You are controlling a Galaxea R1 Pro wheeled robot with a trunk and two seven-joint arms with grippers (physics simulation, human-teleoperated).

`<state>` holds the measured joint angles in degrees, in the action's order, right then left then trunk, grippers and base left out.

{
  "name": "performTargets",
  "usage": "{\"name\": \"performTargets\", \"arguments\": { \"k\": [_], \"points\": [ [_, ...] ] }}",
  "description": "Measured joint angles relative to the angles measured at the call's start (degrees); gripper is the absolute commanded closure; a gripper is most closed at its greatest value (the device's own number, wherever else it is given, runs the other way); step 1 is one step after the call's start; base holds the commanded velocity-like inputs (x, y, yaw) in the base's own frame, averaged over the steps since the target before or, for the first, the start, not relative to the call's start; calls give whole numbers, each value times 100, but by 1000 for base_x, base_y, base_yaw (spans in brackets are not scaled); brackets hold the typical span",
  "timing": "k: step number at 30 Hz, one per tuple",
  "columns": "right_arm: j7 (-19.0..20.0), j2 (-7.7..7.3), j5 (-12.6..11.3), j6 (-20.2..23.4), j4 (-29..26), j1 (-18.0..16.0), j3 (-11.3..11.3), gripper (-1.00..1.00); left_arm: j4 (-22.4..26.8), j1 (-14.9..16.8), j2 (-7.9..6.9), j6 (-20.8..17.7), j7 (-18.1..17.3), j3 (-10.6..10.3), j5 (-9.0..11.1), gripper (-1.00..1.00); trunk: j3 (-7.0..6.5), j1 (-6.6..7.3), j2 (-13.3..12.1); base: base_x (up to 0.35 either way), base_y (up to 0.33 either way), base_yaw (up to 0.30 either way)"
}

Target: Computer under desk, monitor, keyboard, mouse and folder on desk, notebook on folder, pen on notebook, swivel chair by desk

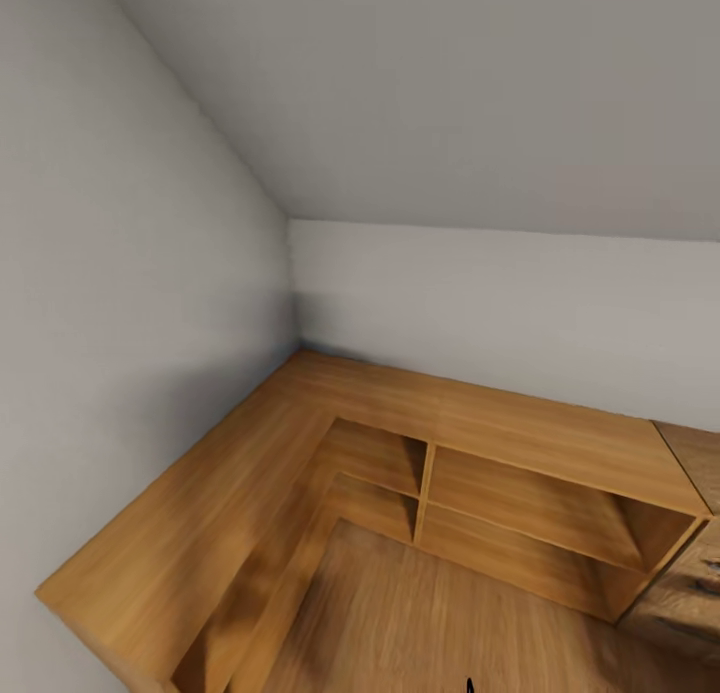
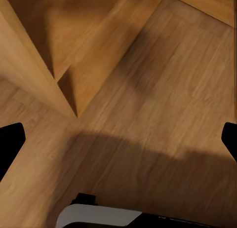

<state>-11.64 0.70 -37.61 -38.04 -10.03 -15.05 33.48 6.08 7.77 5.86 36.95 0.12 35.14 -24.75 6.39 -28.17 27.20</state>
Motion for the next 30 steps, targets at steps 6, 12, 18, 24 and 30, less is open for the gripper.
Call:
{"name": "performTargets", "arguments": {
  "k": [6, 12, 18, 24, 30],
  "points": [
    [-1, 0, 0, 0, -1, 0, -9, -100, 51, 2, -11, -1, 14, 4, 26, -100, 108, -132, 242, 0, 0, -253],
    [-1, 7, 0, -3, -11, 0, -12, -100, 336, 0, -11, -24, 23, 10, 36, -100, 217, -264, 483, 0, 0, -253],
    [-1, 8, 0, -7, -16, 0, -12, -100, 426, 2, 0, -148, 9, 14, 30, -100, 325, -396, 724, 0, 0, -253],
    [0, 20, 7, -8, -18, -3, -11, -100, 501, 1, 1, -389, -1, 16, 21, -100, 433, -528, 966, 0, 0, -253],
    [0, 25, 8, -8, -18, -1, -6, -100, 574, 0, 6, -451, -3, 19, 24, -100, 541, -660, 1207, 0, 0, -253]
  ]
}}
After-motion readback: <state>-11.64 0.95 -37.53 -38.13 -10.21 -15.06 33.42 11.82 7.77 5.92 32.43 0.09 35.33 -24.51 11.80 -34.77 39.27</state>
